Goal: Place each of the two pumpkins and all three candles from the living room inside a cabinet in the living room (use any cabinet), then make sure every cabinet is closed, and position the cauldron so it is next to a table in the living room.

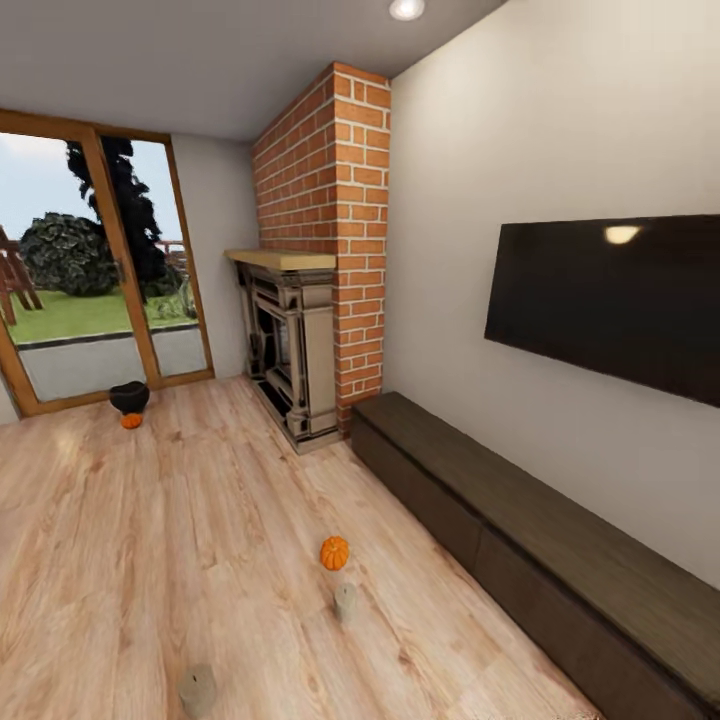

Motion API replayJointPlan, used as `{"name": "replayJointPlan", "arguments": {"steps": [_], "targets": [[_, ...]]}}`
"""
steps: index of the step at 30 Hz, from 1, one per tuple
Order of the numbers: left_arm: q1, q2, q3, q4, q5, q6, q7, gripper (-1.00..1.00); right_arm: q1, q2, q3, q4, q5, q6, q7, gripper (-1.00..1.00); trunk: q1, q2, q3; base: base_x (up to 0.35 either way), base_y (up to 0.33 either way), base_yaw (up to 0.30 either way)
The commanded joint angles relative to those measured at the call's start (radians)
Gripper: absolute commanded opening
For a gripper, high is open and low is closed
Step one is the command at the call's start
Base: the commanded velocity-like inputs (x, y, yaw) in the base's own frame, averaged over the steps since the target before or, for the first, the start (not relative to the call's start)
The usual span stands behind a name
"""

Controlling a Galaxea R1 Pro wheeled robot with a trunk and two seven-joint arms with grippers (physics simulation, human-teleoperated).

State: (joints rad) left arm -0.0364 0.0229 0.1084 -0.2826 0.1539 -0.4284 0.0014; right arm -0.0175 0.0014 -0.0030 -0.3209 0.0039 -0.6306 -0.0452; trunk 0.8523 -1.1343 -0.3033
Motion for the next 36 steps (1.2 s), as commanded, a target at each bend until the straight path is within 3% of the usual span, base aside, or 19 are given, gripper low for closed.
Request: {"name": "replayJointPlan", "arguments": {"steps": [1,16,27,36], "targets": [[0.0,0.0,-0.002,0.001,0.007,-0.004,0.0,1.0,-0.001,0.0,0.0,0.001,0.001,-0.003,-0.002,1.0,0.0,-0.001,-0.001,0.046,0.049,-0.266],[0.0,0.0,-0.003,0.002,0.006,-0.008,0.0,1.0,-0.001,0.0,0.0,0.002,0.001,-0.003,-0.002,1.0,0.0,-0.001,-0.002,0.006,0.006,-0.263],[0.0,0.0,-0.003,0.001,0.006,-0.008,0.0,1.0,-0.001,-0.001,-0.002,0.0,-0.002,-0.003,-0.005,1.0,0.0,-0.001,-0.002,0.0,0.0,-0.042],[0.0,0.0,-0.003,0.002,0.006,-0.008,0.0,1.0,-0.001,-0.003,-0.003,0.0,-0.002,-0.003,-0.005,1.0,0.0,-0.001,0.004,-0.028,0.025,-0.22]]}}
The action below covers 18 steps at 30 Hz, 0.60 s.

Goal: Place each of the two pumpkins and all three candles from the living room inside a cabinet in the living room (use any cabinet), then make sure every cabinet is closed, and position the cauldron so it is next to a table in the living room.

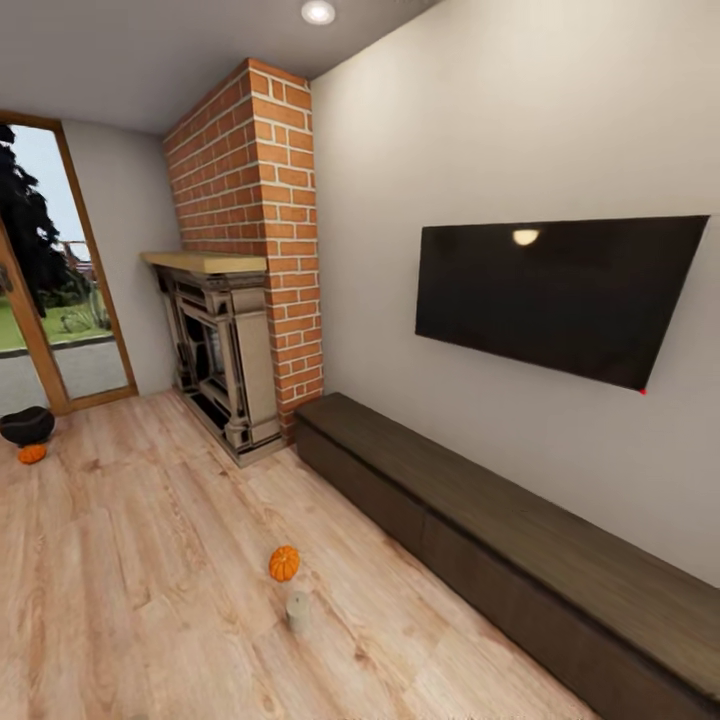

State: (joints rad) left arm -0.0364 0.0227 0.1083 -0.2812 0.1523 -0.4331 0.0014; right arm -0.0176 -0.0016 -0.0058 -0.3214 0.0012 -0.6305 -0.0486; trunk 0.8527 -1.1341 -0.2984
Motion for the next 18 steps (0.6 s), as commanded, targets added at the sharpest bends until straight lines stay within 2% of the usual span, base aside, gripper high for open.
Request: {"name": "replayJointPlan", "arguments": {"steps": [1,10,18], "targets": [[0.0,0.0,-0.003,0.001,0.007,-0.002,0.0,1.0,-0.001,0.0,0.0,0.001,0.0,-0.003,-0.002,1.0,0.0,-0.001,-0.001,-0.153,0.132,-0.246],[0.0,0.0,-0.004,0.002,0.007,-0.001,0.0,1.0,-0.001,0.0,0.0,0.001,0.0,-0.003,-0.002,1.0,0.0,-0.001,0.006,-0.215,0.131,-0.248],[0.0,0.0,-0.003,0.002,0.007,-0.002,0.0,1.0,-0.001,-0.001,0.0,0.001,0.0,-0.003,-0.002,1.0,0.0,-0.001,0.011,-0.028,0.008,-0.253]]}}
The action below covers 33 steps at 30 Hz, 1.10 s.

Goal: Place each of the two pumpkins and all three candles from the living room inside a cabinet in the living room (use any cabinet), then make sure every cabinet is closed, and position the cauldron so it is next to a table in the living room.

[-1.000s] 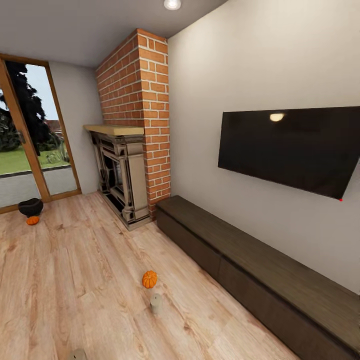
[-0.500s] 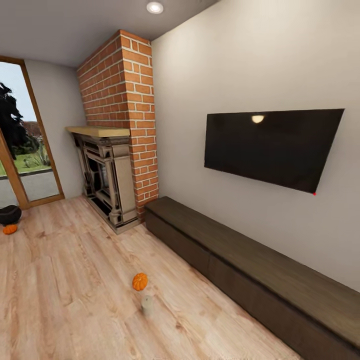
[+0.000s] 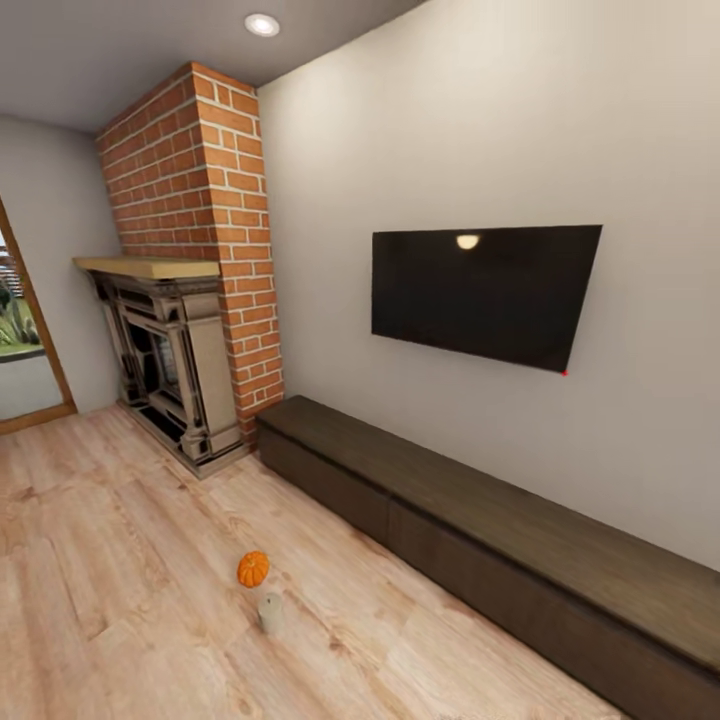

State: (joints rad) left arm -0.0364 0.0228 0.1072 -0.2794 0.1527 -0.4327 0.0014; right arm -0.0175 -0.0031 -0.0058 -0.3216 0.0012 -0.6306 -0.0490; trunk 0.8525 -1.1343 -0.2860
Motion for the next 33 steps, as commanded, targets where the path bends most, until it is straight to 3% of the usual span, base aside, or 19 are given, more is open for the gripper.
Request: {"name": "replayJointPlan", "arguments": {"steps": [1,11,18,33], "targets": [[0.0,0.0,-0.002,0.0,0.007,-0.003,0.0,1.0,-0.001,0.0,0.0,0.001,0.0,-0.003,-0.002,1.0,0.0,-0.001,-0.001,-0.001,0.0,-0.266],[0.0,-0.001,-0.003,0.0,0.007,-0.004,0.0,1.0,-0.001,-0.002,-0.003,0.001,-0.001,-0.003,-0.005,1.0,0.0,-0.001,0.0,0.009,0.008,-0.277],[0.0,-0.001,-0.003,0.0,0.006,-0.004,-0.002,1.0,-0.001,-0.003,-0.006,0.001,-0.005,-0.003,-0.005,1.0,0.0,-0.001,0.0,0.265,0.104,-0.282],[0.0,0.0,-0.004,0.0,0.005,-0.004,0.0,1.0,-0.001,-0.012,-0.007,-0.001,-0.007,-0.003,-0.005,1.0,0.0,-0.001,0.002,0.218,0.239,-0.296]]}}
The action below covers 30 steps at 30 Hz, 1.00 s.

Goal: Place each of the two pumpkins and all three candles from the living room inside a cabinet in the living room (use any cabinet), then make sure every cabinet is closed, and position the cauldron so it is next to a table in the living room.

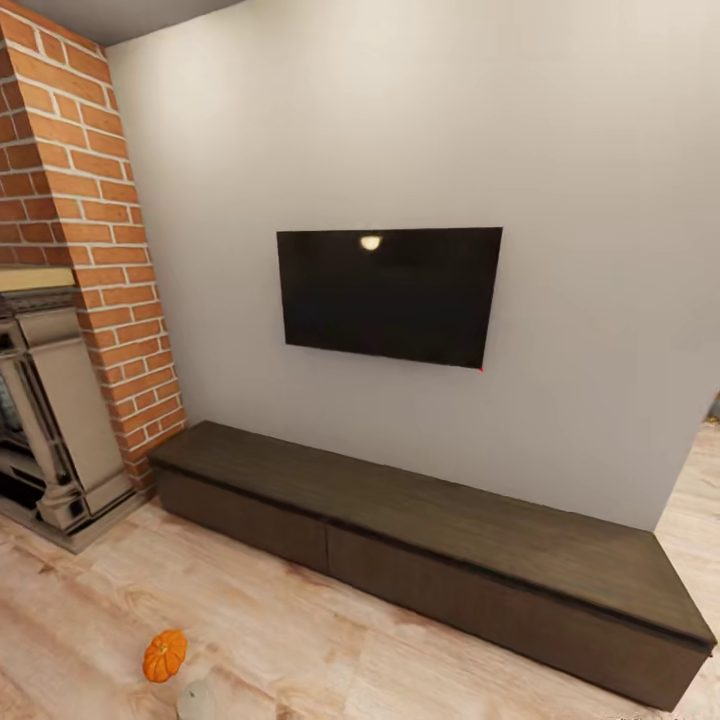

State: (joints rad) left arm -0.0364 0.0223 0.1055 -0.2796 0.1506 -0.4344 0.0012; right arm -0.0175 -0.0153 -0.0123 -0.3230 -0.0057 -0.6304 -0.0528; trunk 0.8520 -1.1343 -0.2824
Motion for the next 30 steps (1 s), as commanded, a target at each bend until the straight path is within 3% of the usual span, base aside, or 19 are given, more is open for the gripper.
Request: {"name": "replayJointPlan", "arguments": {"steps": [1,9,30], "targets": [[0.0,-0.001,-0.003,0.0,0.008,-0.003,0.0,1.0,-0.001,-0.004,-0.001,0.0,-0.001,-0.003,-0.001,1.0,0.001,-0.001,-0.001,0.304,-0.089,-0.297],[0.0,0.001,-0.002,0.0,0.009,-0.001,0.001,1.0,-0.001,-0.006,-0.002,0.0,-0.002,-0.003,-0.001,1.0,0.001,-0.001,0.002,0.218,-0.162,-0.298],[0.0,0.001,-0.003,0.0,0.008,-0.001,-0.005,1.0,-0.001,-0.008,-0.002,-0.001,-0.001,-0.003,-0.001,1.0,0.001,-0.001,0.01,0.005,-0.028,-0.299]]}}
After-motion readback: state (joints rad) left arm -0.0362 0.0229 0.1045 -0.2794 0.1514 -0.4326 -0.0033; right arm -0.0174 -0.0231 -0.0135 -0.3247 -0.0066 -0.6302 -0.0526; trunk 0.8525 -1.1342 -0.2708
